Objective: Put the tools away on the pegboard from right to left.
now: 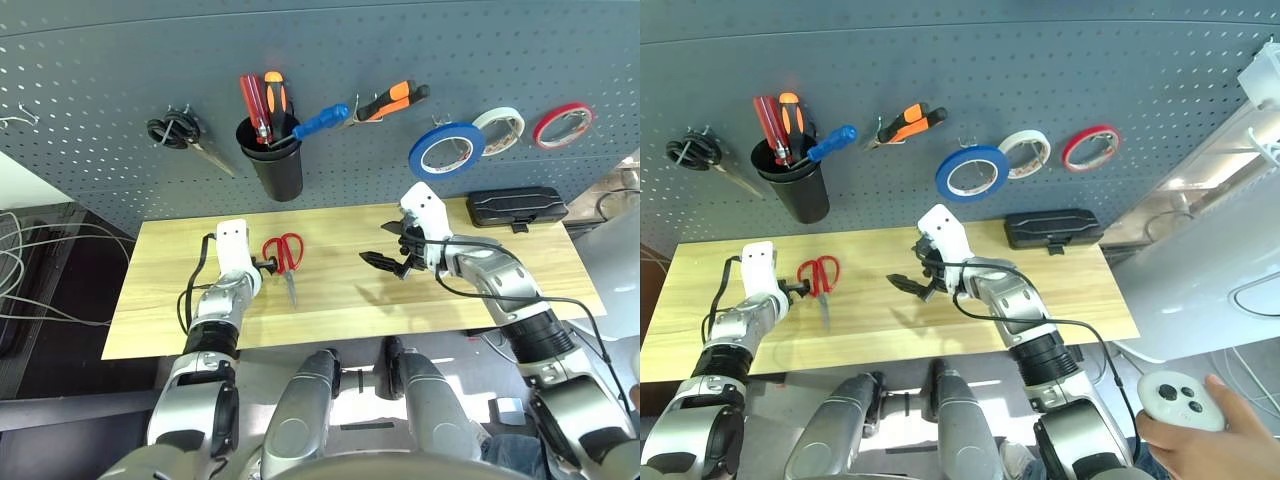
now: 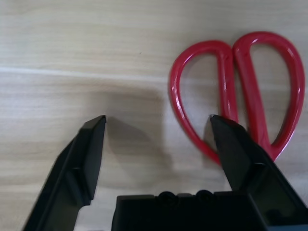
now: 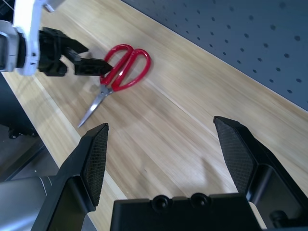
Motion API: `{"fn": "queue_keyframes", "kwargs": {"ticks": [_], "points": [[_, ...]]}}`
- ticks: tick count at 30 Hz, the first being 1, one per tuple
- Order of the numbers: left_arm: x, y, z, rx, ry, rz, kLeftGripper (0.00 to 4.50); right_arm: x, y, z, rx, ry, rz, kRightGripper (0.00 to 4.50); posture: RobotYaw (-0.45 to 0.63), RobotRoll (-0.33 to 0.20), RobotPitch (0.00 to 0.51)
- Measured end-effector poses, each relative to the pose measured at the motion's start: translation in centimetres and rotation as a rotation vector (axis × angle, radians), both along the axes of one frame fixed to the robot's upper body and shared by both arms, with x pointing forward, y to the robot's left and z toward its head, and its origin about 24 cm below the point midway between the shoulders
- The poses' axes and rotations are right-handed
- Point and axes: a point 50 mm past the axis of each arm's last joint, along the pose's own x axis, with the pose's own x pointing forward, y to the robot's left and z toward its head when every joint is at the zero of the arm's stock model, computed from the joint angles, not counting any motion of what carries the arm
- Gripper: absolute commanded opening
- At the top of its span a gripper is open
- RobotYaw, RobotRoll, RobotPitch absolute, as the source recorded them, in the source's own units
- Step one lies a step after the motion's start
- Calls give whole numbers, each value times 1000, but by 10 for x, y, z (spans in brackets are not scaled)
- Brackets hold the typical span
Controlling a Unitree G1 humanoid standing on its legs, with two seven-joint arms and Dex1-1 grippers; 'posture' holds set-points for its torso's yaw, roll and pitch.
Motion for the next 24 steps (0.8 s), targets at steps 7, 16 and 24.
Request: {"fn": "queue_keyframes", "kwargs": {"ticks": [7,16,24], "points": [[4,-16,-5,-68,26,-70,1130,0,0,0,1,0,1,4500,-14,0,257],[0,-15,-2,-39,-88,-145,56,0,2,1,5,-3,3,4500,6,0,255],[-30,9,37,101,-440,-187,56,2,4,9,23,-40,28,4500,29,0,256]]}}
